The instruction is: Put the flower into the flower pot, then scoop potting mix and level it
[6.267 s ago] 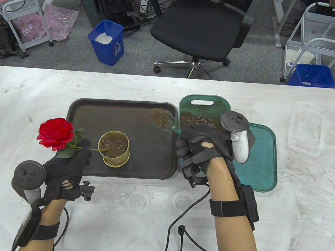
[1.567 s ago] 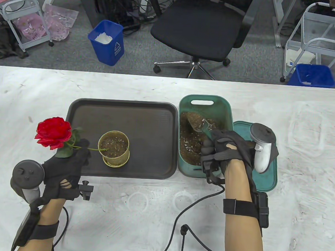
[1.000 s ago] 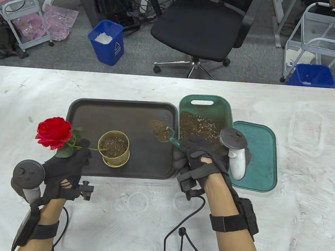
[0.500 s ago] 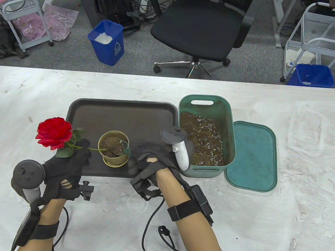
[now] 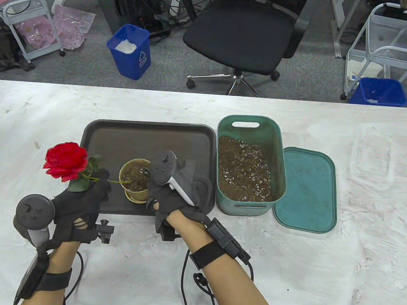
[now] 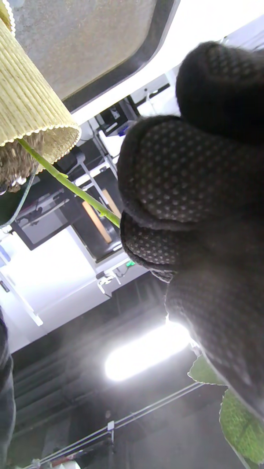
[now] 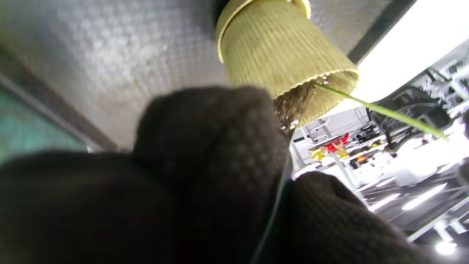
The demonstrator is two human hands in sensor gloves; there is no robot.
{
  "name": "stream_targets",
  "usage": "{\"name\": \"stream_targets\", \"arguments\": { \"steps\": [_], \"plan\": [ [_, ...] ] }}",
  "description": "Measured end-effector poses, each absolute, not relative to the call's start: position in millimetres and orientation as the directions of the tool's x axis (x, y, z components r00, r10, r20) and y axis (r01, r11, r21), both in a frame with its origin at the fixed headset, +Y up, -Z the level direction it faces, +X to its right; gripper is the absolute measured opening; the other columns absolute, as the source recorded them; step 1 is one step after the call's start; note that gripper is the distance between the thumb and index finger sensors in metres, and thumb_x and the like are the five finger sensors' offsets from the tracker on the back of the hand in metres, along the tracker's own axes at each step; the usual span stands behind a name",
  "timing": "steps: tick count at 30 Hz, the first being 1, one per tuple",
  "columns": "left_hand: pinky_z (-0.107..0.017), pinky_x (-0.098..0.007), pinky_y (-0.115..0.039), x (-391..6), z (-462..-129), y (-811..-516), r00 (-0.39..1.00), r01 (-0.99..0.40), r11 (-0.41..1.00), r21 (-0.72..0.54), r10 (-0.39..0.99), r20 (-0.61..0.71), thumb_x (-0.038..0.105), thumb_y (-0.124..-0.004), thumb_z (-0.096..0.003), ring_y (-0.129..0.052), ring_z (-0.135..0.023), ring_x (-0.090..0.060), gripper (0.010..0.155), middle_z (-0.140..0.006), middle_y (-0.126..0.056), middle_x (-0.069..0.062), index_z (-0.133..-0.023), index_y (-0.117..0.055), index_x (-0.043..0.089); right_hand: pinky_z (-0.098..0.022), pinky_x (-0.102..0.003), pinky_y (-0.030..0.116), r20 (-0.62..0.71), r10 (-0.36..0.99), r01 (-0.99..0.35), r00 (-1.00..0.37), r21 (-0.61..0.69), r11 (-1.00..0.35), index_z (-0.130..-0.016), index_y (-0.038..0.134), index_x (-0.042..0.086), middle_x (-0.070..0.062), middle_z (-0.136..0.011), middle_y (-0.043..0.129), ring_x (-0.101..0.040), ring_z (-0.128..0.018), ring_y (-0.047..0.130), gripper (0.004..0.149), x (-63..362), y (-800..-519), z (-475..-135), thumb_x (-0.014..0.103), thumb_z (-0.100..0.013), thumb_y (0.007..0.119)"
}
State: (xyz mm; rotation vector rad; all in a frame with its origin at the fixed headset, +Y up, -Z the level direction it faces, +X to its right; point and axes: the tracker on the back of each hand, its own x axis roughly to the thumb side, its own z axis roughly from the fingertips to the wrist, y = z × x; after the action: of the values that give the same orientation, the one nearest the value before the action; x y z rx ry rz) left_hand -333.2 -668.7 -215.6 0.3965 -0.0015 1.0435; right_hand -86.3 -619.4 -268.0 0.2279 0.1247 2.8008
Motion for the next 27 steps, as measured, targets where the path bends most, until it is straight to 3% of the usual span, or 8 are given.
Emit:
{"name": "stream_targets", "arguments": {
  "steps": [5,10,17,27],
  "plan": [
    [-0.031,-0.036,-0.094,-333,-216,-669,0.508,-0.841,0.438,0.318,0.840,0.187,0.045,-0.089,-0.0391,-0.112,-0.030,-0.017,0.043,-0.058,-0.107,0.004,-0.077,-0.096,0.024,-0.007,-0.037,0.095,0.264,0.102,-0.125,-0.959,-0.070,-0.990,-0.082,0.082,0.008,-0.011,-0.051,0.104,-0.024,-0.018,0.109,0.052,-96,-615,-249,0.034,-0.037,0.089],
    [-0.031,-0.036,-0.094,-333,-216,-669,0.511,-0.840,0.440,0.318,0.839,0.188,0.045,-0.089,-0.0392,-0.112,-0.030,-0.017,0.044,-0.058,-0.107,0.004,-0.077,-0.096,0.024,-0.008,-0.038,0.095,0.291,0.010,-0.062,-0.957,-0.170,-0.984,-0.082,0.082,0.008,-0.011,-0.052,0.103,-0.025,-0.019,0.109,0.052,-91,-609,-237,0.035,-0.037,0.088],
    [-0.031,-0.036,-0.094,-333,-216,-669,0.513,-0.839,0.442,0.317,0.837,0.191,0.045,-0.089,-0.0391,-0.112,-0.030,-0.017,0.044,-0.058,-0.107,0.004,-0.077,-0.096,0.024,-0.008,-0.038,0.095,0.230,0.156,-0.196,-0.961,-0.164,-0.967,-0.082,0.082,0.007,-0.011,-0.052,0.103,-0.025,-0.019,0.109,0.052,-58,-583,-237,0.034,-0.038,0.088],
    [-0.031,-0.036,-0.094,-332,-215,-669,0.513,-0.839,0.442,0.317,0.837,0.191,0.045,-0.089,-0.0392,-0.112,-0.030,-0.017,0.043,-0.058,-0.107,0.004,-0.077,-0.096,0.024,-0.007,-0.039,0.095,-0.016,0.333,-0.319,-0.943,-0.254,-0.913,-0.081,0.082,0.007,-0.011,-0.051,0.103,-0.025,-0.019,0.108,0.051,42,-540,-258,0.035,-0.039,0.086]
  ]
}}
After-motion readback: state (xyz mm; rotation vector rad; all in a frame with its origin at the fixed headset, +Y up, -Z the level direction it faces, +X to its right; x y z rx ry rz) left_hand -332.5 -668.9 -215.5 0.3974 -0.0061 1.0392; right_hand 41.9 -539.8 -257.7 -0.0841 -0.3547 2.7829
